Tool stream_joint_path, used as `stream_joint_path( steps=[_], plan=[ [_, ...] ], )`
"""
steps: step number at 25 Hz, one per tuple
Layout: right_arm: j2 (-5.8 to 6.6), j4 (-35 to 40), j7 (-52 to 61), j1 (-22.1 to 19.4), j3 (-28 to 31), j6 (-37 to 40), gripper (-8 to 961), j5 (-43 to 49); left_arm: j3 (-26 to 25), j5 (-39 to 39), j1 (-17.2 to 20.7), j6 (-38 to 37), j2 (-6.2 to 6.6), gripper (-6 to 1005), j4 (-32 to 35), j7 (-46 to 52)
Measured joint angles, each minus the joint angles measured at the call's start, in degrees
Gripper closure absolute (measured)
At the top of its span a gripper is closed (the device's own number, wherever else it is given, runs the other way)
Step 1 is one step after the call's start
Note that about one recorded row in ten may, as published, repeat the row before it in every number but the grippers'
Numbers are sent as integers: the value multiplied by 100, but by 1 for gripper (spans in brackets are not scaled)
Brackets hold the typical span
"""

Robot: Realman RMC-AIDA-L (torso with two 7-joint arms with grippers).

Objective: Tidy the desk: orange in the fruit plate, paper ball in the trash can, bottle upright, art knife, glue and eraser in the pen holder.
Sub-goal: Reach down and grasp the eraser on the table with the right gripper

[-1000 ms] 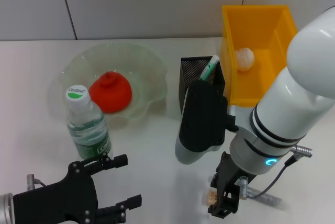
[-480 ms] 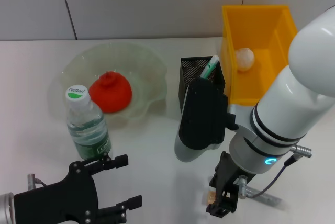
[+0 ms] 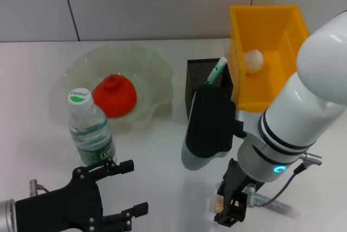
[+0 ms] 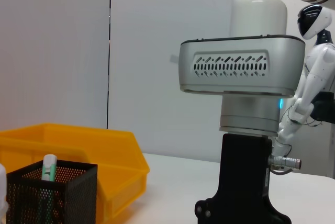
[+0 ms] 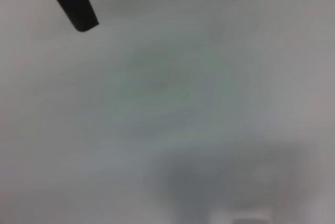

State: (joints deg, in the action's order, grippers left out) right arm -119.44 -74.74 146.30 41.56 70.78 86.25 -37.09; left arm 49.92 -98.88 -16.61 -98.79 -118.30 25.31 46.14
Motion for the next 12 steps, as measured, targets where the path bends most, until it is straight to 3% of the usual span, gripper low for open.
stream_joint_path(
  steps=[12],
  plan=[
    [0,168,-93,5,-15,-135,482,-2,0,1,9,-7,0,197,0,0]
  ],
)
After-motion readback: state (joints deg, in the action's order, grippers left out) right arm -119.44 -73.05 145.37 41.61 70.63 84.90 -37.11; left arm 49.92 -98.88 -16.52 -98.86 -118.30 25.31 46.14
